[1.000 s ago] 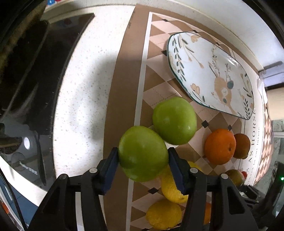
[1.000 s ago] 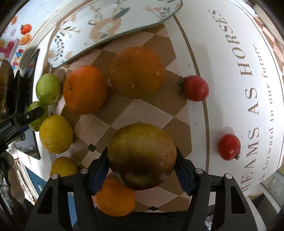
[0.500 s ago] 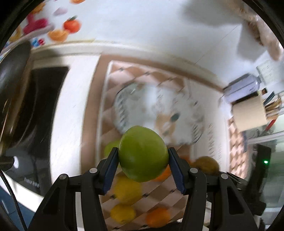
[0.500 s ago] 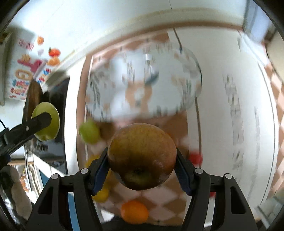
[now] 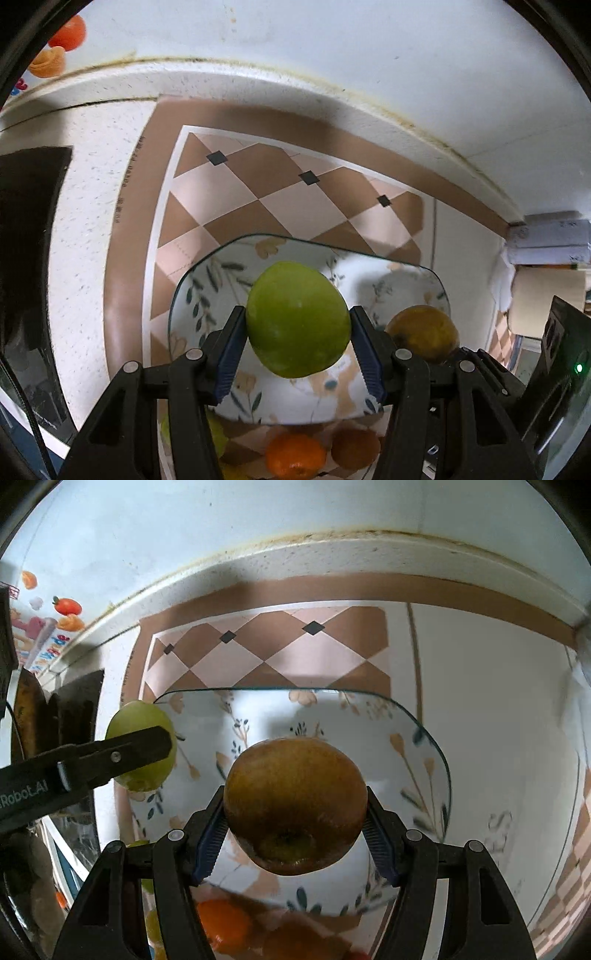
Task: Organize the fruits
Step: 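Place the brown apple on the floral plate with the right tool while the left tool places the green apple, then lift both tools away from the plate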
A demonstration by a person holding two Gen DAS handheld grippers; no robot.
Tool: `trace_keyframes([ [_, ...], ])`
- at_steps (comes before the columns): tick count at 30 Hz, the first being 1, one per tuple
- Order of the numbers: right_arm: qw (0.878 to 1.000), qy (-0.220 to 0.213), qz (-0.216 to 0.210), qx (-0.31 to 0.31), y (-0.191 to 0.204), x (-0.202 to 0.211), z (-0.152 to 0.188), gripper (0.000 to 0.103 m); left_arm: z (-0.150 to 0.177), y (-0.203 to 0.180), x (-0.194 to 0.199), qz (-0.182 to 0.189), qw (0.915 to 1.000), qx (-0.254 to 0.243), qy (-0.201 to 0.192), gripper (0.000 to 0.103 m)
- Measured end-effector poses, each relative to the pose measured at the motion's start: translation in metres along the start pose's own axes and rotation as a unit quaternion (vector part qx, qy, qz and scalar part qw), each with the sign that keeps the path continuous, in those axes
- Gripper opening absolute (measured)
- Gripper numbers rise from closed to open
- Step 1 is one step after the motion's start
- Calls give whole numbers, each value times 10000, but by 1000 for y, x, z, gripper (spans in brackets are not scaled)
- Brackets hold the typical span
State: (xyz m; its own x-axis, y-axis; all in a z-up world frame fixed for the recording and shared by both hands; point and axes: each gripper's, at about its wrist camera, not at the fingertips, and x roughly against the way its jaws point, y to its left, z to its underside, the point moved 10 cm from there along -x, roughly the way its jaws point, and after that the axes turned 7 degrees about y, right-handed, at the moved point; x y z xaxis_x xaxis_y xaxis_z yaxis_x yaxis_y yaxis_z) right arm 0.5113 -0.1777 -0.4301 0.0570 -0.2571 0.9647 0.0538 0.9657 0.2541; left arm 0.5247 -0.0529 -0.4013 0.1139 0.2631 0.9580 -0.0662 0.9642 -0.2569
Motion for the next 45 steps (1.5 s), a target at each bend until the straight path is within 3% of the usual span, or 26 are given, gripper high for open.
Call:
trace_keyframes([
  [15, 9990, 432, 147, -16, -13, -21, -18, 71, -2, 7, -37, -231, 9981, 183, 542, 53],
  [16, 9989, 444, 147, -70, -14, -23, -18, 76, -2, 7, -37, -233, 9981, 161, 546, 54],
  [18, 9991, 385, 76, -132, -13, -20, -19, 93, -3, 5, -37, -115, 9982, 168, 559, 66],
  [20, 9994, 295, 45, -189, -14, -13, -20, 94, -6, 3, -34, -125, 9986, 137, 490, 82],
  [26, 9992, 61, 271, -286, -20, 17, -11, 95, -1, 0, -14, -292, 9994, -72, 195, 85],
  [32, 9959, -225, 825, -307, -24, 46, 19, 95, 23, 10, 20, -1044, 9927, -350, -495, 85],
  [36, 9944, -417, 907, -352, -22, 62, 45, 95, 43, 15, 42, -1345, 9857, -471, -901, 85],
  [45, 9900, -878, 1053, -334, -6, 99, 98, 95, 92, 12, 90, -1455, 9747, -698, -1549, 85],
])
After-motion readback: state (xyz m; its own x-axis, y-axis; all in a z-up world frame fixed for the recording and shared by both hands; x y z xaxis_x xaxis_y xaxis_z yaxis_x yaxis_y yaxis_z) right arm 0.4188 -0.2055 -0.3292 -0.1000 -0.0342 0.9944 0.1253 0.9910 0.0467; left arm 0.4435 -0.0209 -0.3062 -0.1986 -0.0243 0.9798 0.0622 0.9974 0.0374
